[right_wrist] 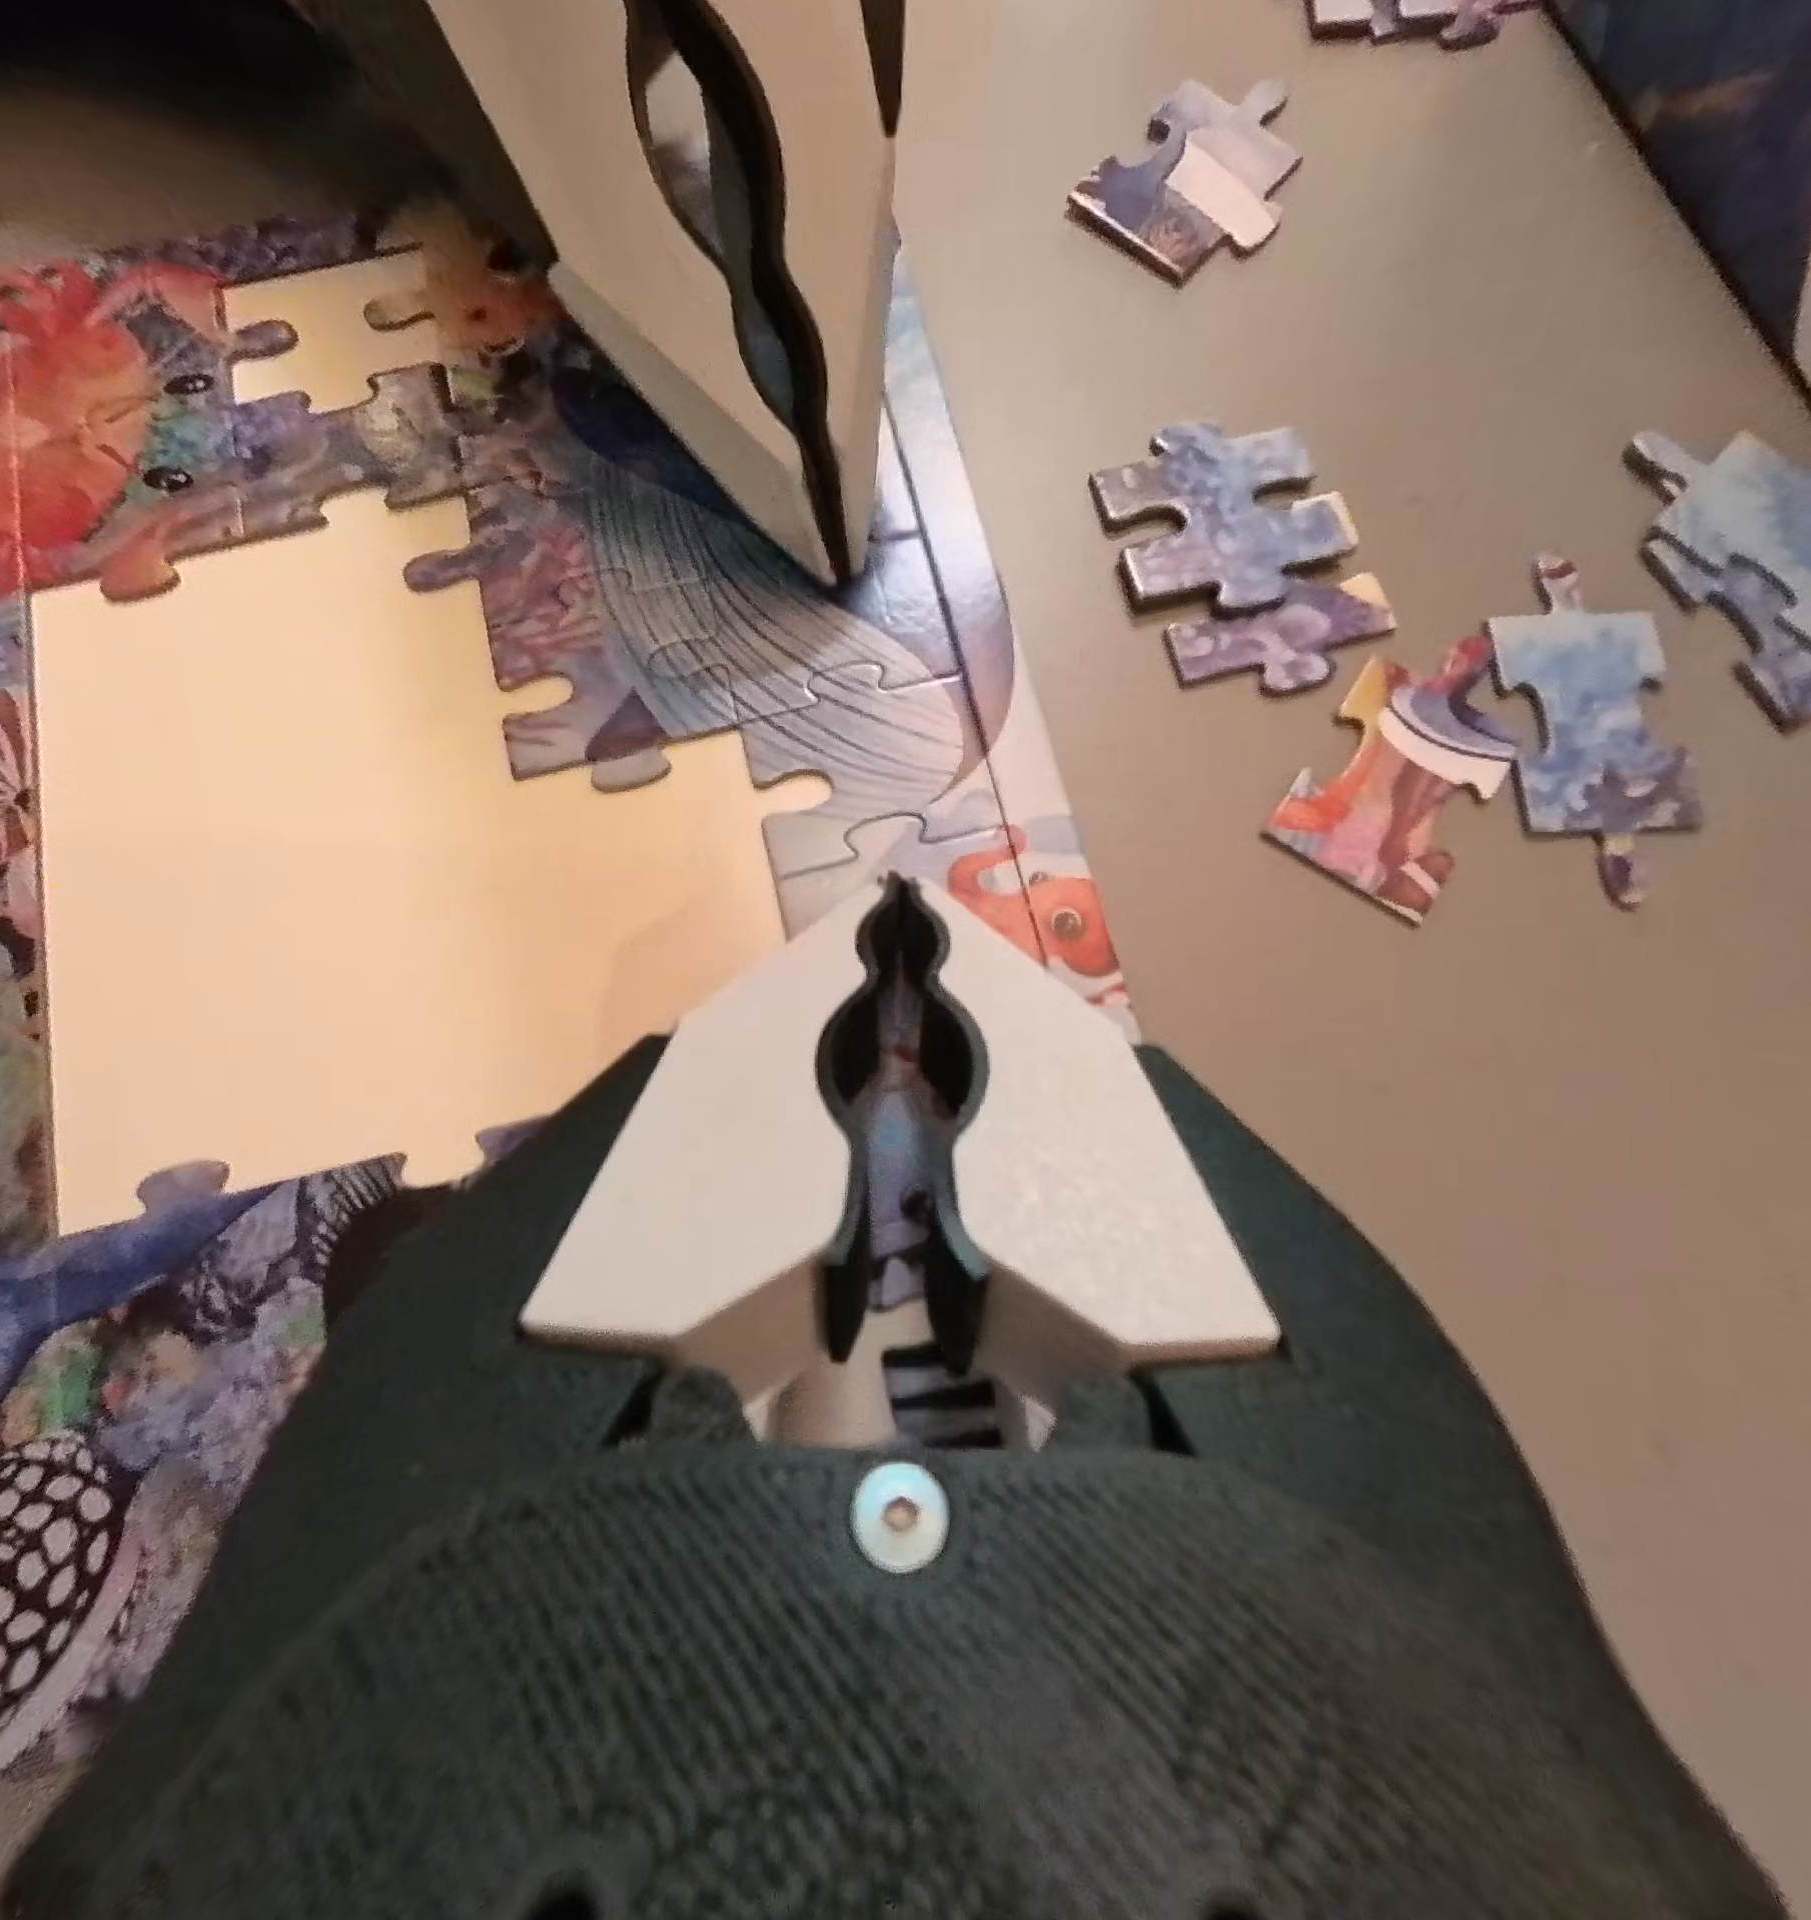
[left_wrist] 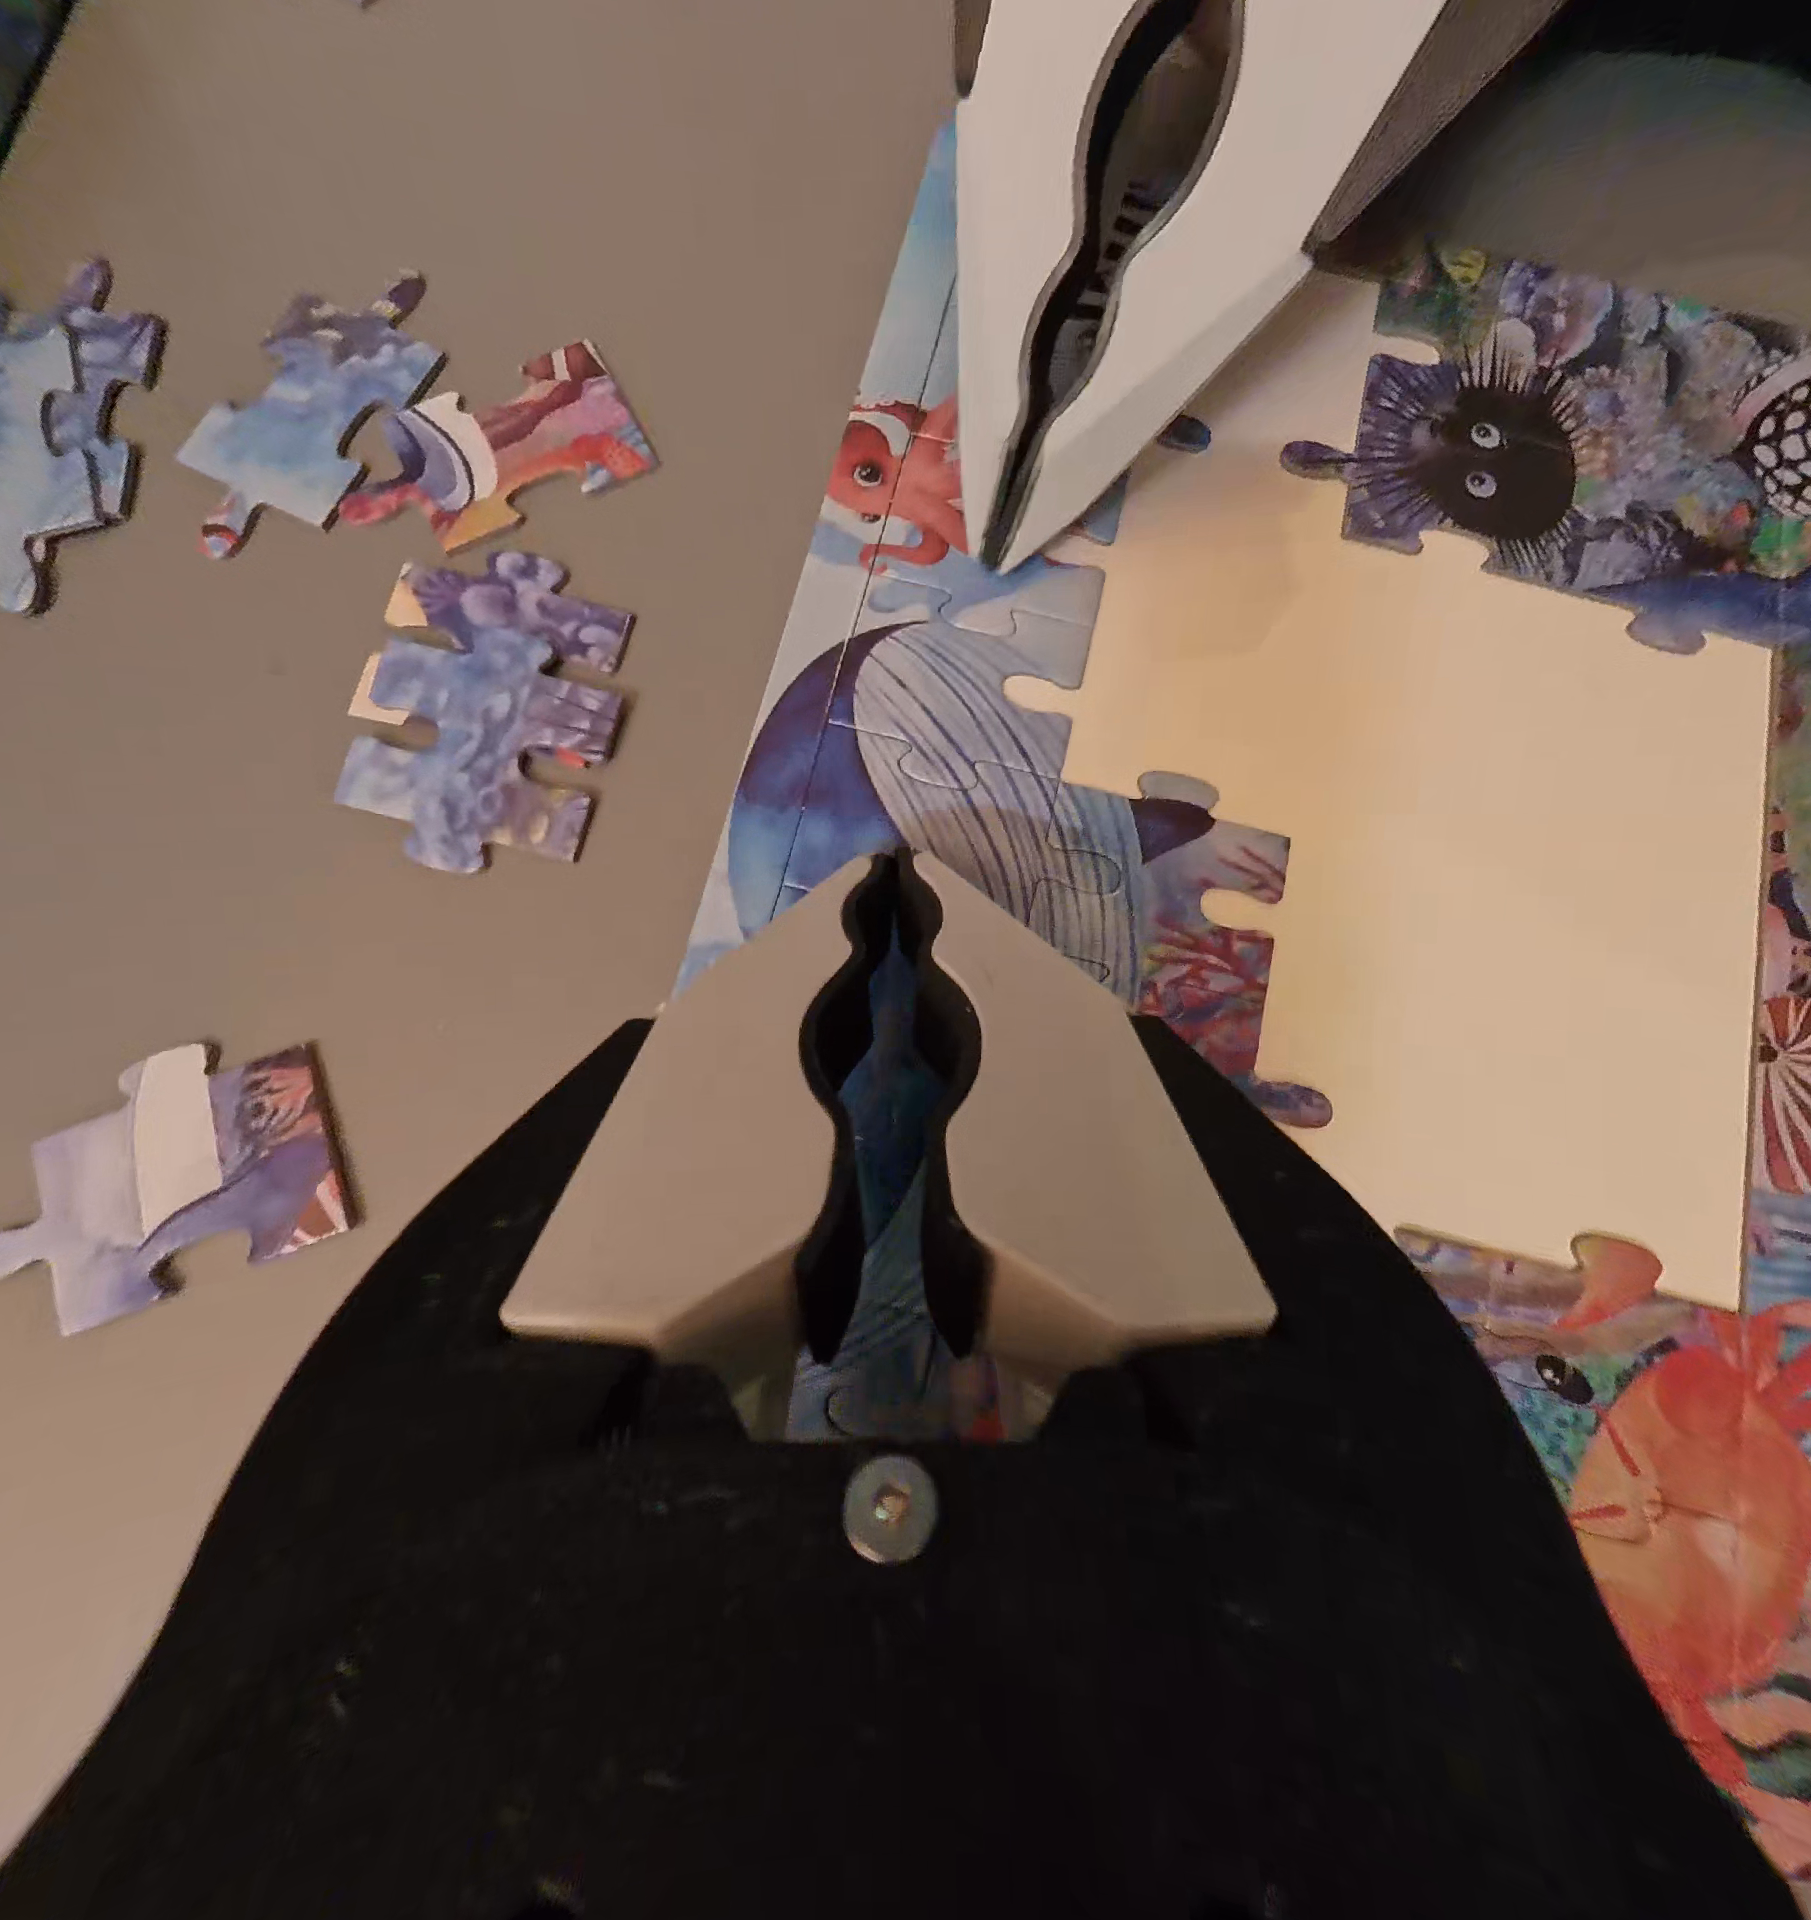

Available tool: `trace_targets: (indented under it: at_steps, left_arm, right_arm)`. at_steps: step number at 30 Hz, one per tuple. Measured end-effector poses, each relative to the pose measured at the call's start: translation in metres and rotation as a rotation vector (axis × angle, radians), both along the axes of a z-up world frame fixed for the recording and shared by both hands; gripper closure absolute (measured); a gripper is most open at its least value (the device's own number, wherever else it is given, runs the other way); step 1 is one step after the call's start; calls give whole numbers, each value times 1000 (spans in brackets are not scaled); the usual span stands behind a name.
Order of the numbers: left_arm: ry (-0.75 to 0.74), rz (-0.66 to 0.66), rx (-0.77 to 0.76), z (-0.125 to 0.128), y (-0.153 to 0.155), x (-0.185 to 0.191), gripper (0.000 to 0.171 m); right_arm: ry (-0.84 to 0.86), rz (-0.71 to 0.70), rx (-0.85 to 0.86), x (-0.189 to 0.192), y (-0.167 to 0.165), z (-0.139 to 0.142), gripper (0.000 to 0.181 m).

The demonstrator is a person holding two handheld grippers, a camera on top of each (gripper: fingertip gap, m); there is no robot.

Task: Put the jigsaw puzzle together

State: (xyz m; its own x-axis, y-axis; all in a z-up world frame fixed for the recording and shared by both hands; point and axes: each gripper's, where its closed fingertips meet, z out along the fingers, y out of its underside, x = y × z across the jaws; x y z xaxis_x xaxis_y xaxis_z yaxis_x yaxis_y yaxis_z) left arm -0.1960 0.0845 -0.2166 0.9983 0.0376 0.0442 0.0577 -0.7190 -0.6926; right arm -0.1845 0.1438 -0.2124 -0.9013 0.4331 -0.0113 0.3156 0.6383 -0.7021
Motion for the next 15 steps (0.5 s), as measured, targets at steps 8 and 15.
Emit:
trace_targets:
  at_steps: [8, 15]
  left_arm:
    - [-13, 37, -33, 0, -5, -3, 171]
    - [9, 63, -79, -1, -6, -3, 171]
  right_arm:
    - [-56, -57, -14, -1, 7, -1, 181]
    - [-93, -133, 15, -1, 8, -2, 181]
